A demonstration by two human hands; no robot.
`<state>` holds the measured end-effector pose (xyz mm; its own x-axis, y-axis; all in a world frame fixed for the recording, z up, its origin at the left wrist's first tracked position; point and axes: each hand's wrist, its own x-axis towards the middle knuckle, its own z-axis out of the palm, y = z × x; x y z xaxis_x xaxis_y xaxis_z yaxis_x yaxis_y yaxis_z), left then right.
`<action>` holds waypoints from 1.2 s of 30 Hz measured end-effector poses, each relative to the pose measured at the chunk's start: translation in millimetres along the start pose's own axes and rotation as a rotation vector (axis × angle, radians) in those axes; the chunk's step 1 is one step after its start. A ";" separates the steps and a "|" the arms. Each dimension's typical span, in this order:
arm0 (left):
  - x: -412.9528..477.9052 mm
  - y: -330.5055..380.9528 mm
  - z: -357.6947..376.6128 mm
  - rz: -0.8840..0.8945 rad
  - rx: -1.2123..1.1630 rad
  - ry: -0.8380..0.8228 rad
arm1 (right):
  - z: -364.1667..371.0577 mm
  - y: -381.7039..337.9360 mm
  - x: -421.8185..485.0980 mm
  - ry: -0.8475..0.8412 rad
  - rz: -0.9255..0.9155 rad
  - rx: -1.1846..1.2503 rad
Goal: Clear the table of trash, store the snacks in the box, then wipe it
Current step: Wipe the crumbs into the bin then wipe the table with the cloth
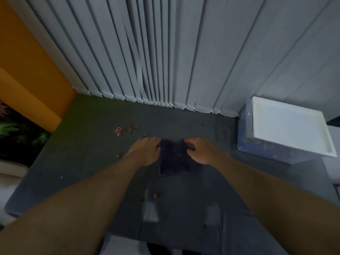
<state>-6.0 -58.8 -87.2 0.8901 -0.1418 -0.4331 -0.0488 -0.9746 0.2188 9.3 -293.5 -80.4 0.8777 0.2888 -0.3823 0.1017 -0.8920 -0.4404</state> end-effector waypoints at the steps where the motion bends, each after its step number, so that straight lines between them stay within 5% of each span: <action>1: -1.4 0.9 -6.4 0.013 0.026 0.005 | -3.1 -5.1 -0.7 0.020 -0.009 -0.005; 17: -51.0 -8.1 -93.6 0.013 0.122 0.219 | -62.5 -77.8 -18.8 0.218 -0.142 0.032; 36: -99.7 16.2 -101.6 -0.265 0.022 0.339 | -94.8 -90.0 -17.0 0.141 -0.426 -0.152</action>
<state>-49.5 -42.9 48.4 0.9715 0.1755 -0.1595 0.1954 -0.9735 0.1185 29.6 -251.1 42.7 0.7968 0.5996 -0.0745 0.5248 -0.7479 -0.4065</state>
